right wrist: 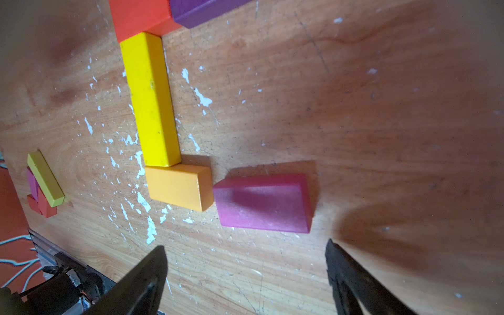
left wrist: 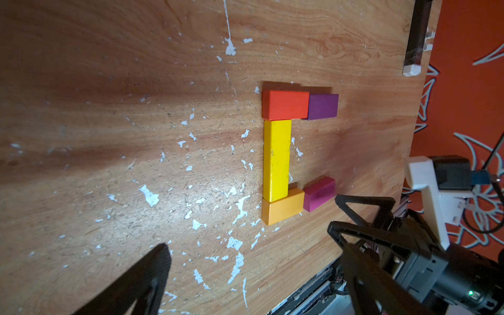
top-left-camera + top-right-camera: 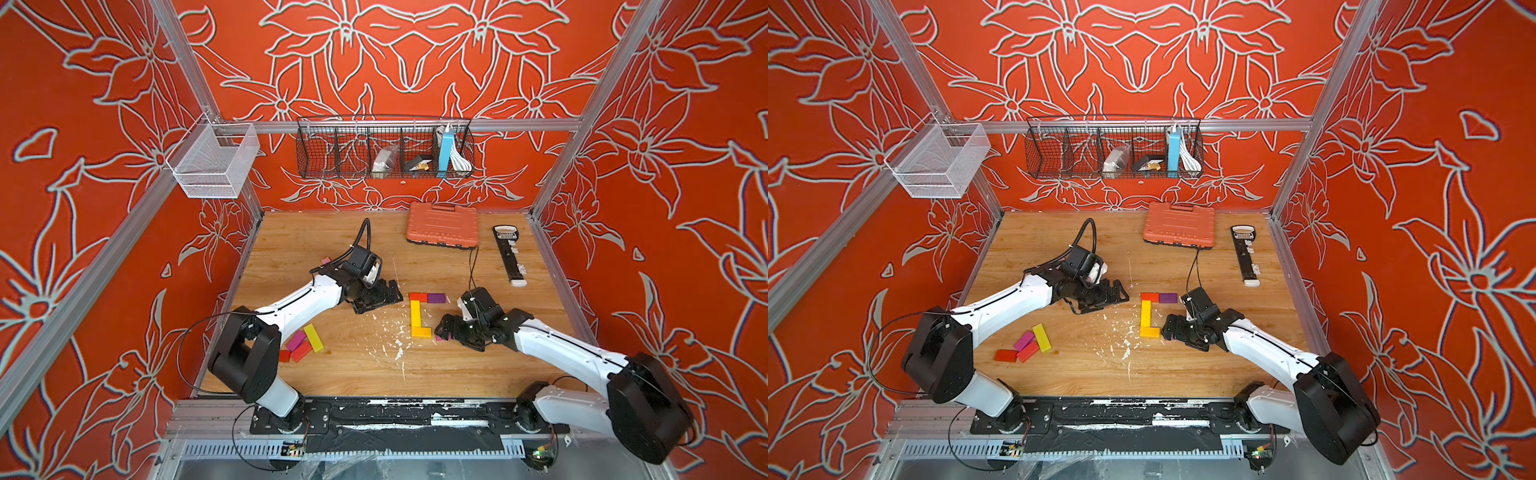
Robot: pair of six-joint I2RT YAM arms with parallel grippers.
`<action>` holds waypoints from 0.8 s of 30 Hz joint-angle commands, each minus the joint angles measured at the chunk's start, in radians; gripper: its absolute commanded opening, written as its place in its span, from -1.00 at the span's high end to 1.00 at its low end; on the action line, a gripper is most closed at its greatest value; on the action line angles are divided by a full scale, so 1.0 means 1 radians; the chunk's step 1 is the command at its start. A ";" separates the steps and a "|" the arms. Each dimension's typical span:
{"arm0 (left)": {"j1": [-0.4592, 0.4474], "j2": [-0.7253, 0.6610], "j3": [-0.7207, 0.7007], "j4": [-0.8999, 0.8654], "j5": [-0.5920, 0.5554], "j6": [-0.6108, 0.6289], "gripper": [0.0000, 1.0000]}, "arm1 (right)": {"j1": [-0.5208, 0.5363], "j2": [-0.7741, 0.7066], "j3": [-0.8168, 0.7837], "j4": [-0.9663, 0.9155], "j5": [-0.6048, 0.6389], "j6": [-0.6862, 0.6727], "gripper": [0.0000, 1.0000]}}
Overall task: Assemble the letter c with building blocks
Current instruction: Assemble the building block at the center of the board.
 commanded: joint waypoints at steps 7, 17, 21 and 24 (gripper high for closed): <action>-0.016 0.014 0.024 0.005 -0.008 -0.008 -0.97 | 0.081 0.085 0.041 0.036 0.031 0.034 -0.85; -0.019 0.027 0.031 0.004 -0.008 -0.004 -0.97 | 0.127 0.157 0.093 0.065 0.041 0.048 -0.85; -0.019 0.030 0.033 0.004 -0.007 -0.003 -0.97 | 0.135 0.172 0.106 0.067 0.039 0.050 -0.85; -0.019 0.032 0.034 0.003 -0.007 -0.001 -0.97 | 0.138 0.180 0.107 0.074 0.039 0.051 -0.85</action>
